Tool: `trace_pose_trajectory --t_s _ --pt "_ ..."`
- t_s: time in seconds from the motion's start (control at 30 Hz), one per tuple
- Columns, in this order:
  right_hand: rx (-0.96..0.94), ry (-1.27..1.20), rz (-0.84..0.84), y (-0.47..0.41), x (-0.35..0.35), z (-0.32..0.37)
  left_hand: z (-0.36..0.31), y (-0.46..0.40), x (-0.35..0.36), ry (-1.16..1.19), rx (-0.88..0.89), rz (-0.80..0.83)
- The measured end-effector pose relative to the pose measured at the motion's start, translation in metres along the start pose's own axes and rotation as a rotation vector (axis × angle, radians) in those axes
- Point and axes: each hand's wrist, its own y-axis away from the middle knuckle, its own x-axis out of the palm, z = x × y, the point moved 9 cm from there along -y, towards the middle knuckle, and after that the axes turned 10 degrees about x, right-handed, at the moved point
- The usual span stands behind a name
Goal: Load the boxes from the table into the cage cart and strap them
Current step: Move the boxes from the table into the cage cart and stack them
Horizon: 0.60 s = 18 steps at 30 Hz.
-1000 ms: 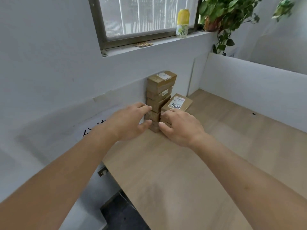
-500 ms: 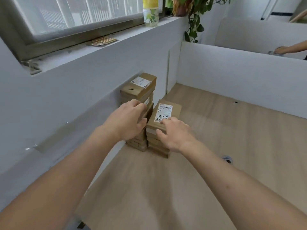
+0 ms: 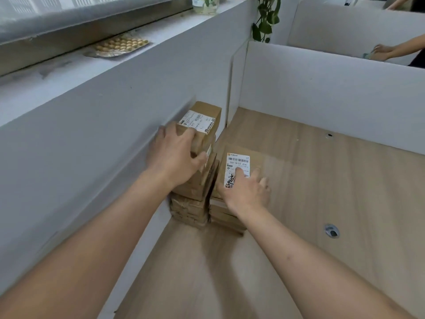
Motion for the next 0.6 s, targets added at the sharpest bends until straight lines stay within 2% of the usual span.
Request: trace_pose_trajectory --t_s 0.17,0.37,0.6 --pt "0.123 -0.076 0.073 -0.009 0.023 -0.005 0.009 -0.004 -0.005 0.098 -0.098 0.036" --pt "0.16 -0.068 0.102 -0.008 0.026 -0.01 0.0 0.005 0.0 0.024 -0.113 0.26" --pt "0.144 -0.058 0.111 -0.009 0.033 -0.018 -0.01 -0.003 -0.008 0.091 -0.082 0.127"
